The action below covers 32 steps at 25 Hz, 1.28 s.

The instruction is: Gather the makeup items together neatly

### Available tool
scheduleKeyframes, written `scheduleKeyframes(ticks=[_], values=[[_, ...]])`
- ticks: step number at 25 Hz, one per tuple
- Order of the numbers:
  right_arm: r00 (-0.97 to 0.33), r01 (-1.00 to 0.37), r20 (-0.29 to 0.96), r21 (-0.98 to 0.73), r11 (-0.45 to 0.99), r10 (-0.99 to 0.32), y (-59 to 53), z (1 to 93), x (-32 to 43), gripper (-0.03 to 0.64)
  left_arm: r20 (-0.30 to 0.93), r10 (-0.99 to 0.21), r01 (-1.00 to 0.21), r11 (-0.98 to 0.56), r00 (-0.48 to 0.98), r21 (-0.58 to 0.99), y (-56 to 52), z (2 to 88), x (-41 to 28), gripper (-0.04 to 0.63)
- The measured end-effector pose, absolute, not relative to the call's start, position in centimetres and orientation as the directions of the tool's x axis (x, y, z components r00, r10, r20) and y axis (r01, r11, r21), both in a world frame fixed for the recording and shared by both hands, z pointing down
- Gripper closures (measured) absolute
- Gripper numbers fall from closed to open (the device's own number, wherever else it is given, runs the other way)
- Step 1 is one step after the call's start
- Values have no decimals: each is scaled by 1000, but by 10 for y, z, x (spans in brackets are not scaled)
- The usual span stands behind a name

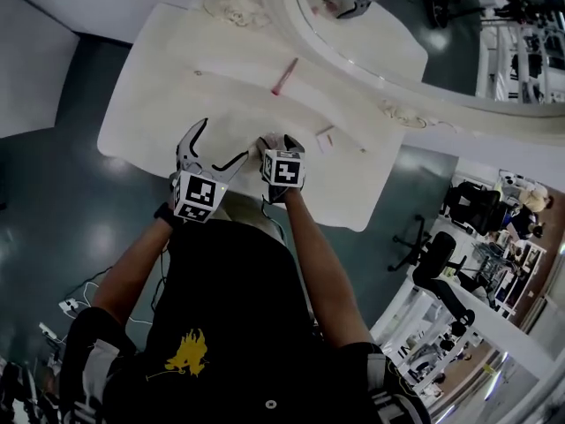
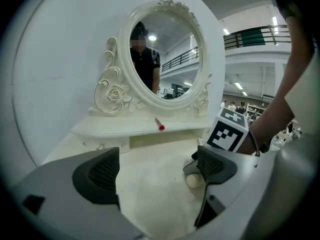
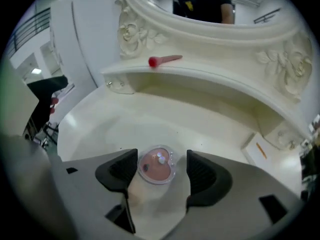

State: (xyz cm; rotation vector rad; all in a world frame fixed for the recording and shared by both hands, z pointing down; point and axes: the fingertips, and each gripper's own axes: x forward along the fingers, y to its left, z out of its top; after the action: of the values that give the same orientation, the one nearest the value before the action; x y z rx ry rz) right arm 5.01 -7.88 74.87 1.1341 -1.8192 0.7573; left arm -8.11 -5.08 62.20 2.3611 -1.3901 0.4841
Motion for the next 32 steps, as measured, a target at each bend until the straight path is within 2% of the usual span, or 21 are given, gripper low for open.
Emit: scheduleKeyframes(ticks=[2,5,8,10,16,32], values=[[-231,-933,870,-70,354,-435,-80,749,53,309,467,-760,-886,-445,452,133,-50,621,-86,101],[-225,-935,868,-64,350,-443,-80,748,54,311,470,-761,-888,-442,447,129,-50,620,-88,101],[-233,-921,879,-61,386,-416,-77,748,55,322,473,-759,-887,-443,447,129,-49,621,-86,101],[-240,-897,892,-53,440,-383,-77,750,53,368,468,-760,-886,-447,450,126,-52,620,-83,101],[-255,-856,909,-54,515,-329,-83,755,55,371,452,-763,-881,-455,462,131,-63,613,-72,101],[-318,-782,886,-44,622,-337,-94,728,58,373,460,-774,-892,-439,435,106,-77,589,-91,101]])
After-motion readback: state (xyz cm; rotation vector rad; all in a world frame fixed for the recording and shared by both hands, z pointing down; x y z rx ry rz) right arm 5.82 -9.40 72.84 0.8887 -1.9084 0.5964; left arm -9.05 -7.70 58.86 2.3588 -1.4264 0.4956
